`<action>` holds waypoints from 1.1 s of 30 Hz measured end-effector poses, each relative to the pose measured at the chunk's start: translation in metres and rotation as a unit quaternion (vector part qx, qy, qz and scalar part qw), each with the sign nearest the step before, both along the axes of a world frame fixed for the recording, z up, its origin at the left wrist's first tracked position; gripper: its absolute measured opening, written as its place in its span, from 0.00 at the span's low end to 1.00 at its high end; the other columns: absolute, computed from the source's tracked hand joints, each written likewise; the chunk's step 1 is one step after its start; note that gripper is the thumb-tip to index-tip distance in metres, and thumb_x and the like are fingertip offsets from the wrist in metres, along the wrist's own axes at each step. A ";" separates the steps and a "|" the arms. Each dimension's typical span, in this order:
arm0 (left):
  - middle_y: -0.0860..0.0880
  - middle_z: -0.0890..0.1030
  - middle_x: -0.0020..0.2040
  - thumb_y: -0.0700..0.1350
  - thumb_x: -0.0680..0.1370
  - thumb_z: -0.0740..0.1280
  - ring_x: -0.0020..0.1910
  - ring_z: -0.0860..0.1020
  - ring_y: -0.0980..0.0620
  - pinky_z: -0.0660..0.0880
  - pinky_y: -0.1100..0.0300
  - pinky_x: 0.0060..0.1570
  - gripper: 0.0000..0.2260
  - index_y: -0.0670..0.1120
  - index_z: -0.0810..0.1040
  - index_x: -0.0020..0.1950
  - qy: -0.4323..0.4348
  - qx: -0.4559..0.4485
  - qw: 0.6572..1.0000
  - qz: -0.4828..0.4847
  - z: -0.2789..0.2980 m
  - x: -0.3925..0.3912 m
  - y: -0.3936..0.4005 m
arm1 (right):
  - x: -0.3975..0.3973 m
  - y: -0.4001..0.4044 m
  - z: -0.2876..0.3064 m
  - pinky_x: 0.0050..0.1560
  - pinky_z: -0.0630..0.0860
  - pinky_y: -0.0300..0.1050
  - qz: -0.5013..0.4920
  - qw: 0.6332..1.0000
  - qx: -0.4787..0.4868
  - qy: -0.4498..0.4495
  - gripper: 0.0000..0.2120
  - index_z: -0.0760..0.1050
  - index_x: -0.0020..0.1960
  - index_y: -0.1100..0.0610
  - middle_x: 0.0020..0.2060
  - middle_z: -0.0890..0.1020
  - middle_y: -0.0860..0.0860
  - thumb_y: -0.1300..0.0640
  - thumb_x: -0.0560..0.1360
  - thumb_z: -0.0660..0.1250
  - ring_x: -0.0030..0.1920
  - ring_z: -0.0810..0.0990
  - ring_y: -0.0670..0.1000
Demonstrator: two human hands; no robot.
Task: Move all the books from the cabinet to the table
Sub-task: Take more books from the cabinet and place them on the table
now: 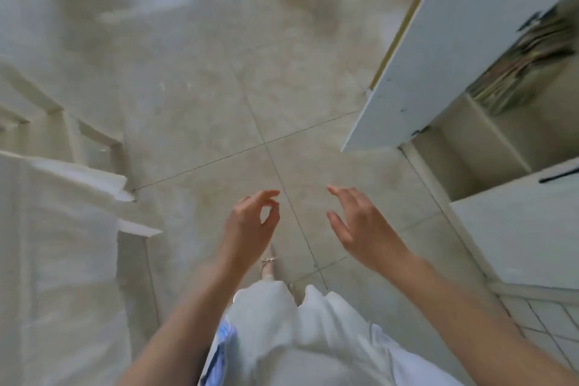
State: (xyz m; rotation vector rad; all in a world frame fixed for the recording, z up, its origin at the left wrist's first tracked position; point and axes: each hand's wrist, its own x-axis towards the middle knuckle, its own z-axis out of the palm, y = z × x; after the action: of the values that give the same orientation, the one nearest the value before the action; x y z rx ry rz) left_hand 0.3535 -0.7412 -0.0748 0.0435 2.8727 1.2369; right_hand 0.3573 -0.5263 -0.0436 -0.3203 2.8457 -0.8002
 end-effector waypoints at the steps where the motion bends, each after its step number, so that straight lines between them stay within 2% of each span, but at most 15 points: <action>1: 0.55 0.84 0.46 0.39 0.76 0.70 0.46 0.79 0.54 0.71 0.63 0.46 0.12 0.46 0.81 0.58 -0.002 0.001 1.000 -0.019 0.000 -0.011 0.016 | -0.001 0.016 -0.002 0.67 0.66 0.45 -0.024 1.000 0.001 -0.005 0.21 0.66 0.70 0.62 0.64 0.75 0.56 0.57 0.79 0.62 0.64 0.72 0.55; 5: 0.61 0.81 0.42 0.39 0.75 0.70 0.45 0.78 0.52 0.71 0.60 0.46 0.12 0.48 0.81 0.57 -0.018 0.001 0.994 -0.107 -0.012 -0.064 0.087 | -0.007 0.083 -0.010 0.67 0.67 0.46 -0.127 0.992 0.009 -0.019 0.22 0.65 0.71 0.61 0.64 0.74 0.56 0.56 0.79 0.60 0.64 0.71 0.55; 8: 0.62 0.81 0.41 0.40 0.75 0.70 0.43 0.79 0.51 0.73 0.58 0.45 0.12 0.51 0.80 0.57 -0.037 0.001 0.987 -0.154 -0.023 -0.102 0.134 | -0.016 0.126 -0.014 0.65 0.65 0.44 -0.195 0.980 0.014 -0.026 0.22 0.65 0.71 0.61 0.64 0.73 0.56 0.58 0.79 0.61 0.64 0.71 0.56; 12: 0.60 0.82 0.41 0.42 0.75 0.67 0.47 0.82 0.52 0.78 0.50 0.52 0.11 0.51 0.79 0.57 -0.091 0.019 0.971 -0.222 -0.032 -0.155 0.195 | -0.039 0.182 -0.015 0.65 0.65 0.43 -0.267 0.963 0.019 -0.038 0.22 0.63 0.72 0.60 0.65 0.72 0.55 0.57 0.80 0.60 0.65 0.69 0.55; 18: 0.61 0.82 0.42 0.41 0.76 0.67 0.51 0.81 0.54 0.77 0.54 0.55 0.12 0.52 0.79 0.58 -0.119 0.006 0.948 -0.296 -0.029 -0.235 0.294 | -0.083 0.259 -0.007 0.66 0.63 0.41 -0.348 0.935 0.045 -0.055 0.23 0.62 0.73 0.60 0.67 0.71 0.55 0.55 0.80 0.59 0.68 0.67 0.53; 26: 0.55 0.84 0.48 0.43 0.77 0.65 0.53 0.80 0.54 0.77 0.58 0.50 0.13 0.53 0.78 0.60 -0.108 -0.023 0.923 -0.367 -0.020 -0.313 0.428 | -0.146 0.369 0.003 0.62 0.71 0.55 -0.385 0.918 0.092 -0.028 0.23 0.65 0.71 0.61 0.63 0.75 0.58 0.57 0.78 0.62 0.63 0.72 0.60; 29: 0.53 0.83 0.50 0.43 0.77 0.65 0.52 0.80 0.52 0.77 0.55 0.52 0.13 0.52 0.77 0.61 -0.115 -0.025 0.919 -0.377 -0.024 -0.333 0.475 | -0.170 0.414 0.006 0.64 0.70 0.54 -0.366 0.923 0.115 -0.026 0.23 0.66 0.70 0.63 0.63 0.74 0.60 0.58 0.77 0.63 0.64 0.72 0.61; 33: 0.55 0.81 0.53 0.43 0.77 0.65 0.51 0.79 0.54 0.75 0.59 0.52 0.15 0.53 0.75 0.63 -0.131 -0.023 0.921 -0.367 -0.033 -0.355 0.533 | -0.208 0.479 0.008 0.62 0.70 0.51 -0.307 0.940 0.143 -0.035 0.23 0.63 0.72 0.62 0.66 0.72 0.58 0.57 0.79 0.61 0.65 0.71 0.58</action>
State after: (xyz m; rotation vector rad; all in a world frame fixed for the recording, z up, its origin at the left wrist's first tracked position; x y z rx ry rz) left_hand -0.0019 -0.2080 -0.1076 0.8030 2.2842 0.9212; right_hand 0.1497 -0.0477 -0.0359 0.6516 2.9481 -0.4426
